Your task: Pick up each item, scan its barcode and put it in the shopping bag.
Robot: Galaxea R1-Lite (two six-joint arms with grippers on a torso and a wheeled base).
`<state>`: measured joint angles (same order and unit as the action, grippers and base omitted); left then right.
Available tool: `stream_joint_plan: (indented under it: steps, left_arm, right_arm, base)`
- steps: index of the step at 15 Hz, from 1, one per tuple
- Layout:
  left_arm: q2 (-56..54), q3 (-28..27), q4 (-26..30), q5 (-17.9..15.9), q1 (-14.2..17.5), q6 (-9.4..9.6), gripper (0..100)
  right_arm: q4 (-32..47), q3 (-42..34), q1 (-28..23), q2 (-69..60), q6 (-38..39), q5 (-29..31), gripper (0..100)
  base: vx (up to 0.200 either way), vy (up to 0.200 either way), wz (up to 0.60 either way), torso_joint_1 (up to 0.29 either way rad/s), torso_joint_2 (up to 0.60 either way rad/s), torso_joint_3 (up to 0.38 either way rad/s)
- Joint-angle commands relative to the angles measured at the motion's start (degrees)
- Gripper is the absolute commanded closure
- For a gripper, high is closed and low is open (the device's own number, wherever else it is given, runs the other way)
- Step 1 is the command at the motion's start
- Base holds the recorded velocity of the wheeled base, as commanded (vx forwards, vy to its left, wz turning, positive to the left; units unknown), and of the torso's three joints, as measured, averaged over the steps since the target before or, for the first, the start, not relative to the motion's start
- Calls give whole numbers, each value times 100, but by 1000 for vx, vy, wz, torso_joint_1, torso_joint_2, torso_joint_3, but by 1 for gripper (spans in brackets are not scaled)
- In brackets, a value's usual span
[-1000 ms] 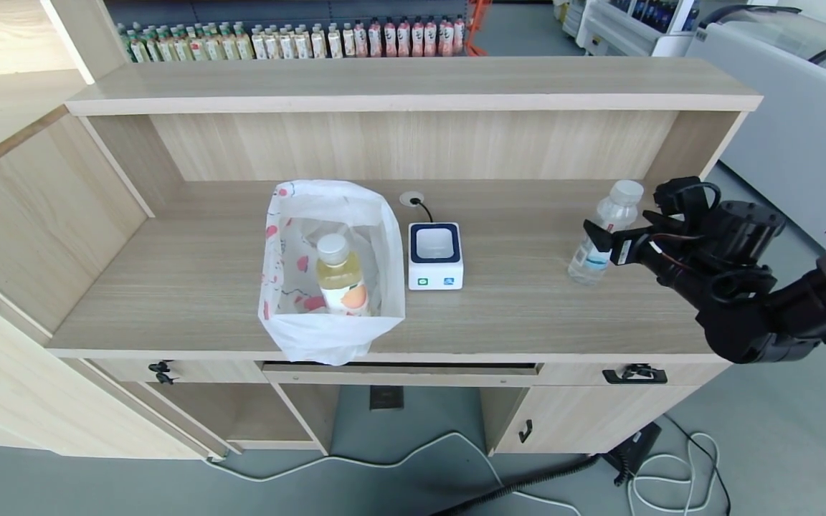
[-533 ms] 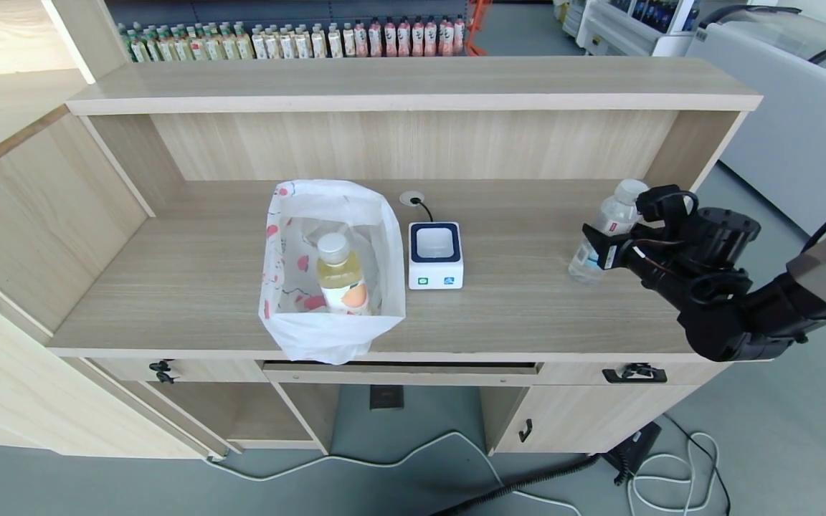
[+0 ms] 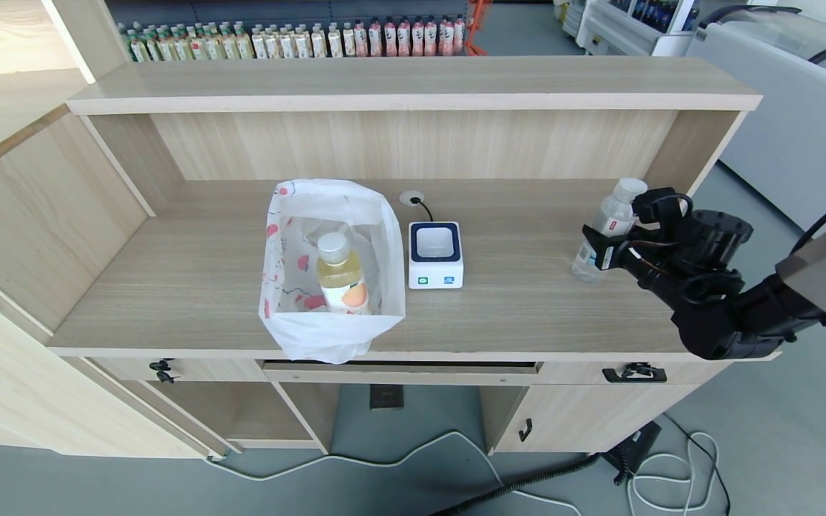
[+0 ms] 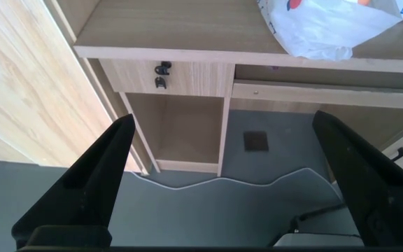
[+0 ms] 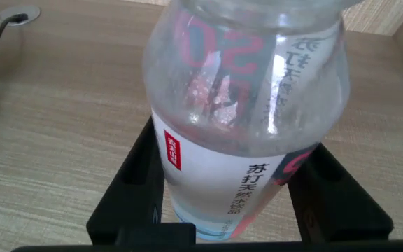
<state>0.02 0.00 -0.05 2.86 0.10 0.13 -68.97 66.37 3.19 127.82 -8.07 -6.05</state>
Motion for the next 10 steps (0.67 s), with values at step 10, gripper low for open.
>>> stream_joint_plan:
  steps: [10]
  left_arm:
    - [-2, 0, -4, 4, -1, -22, 0]
  right_arm:
    - [1932, -467, -407, -2226, 1712, -397, 100]
  base:
    - [0, 0, 0, 0, 0, 0]
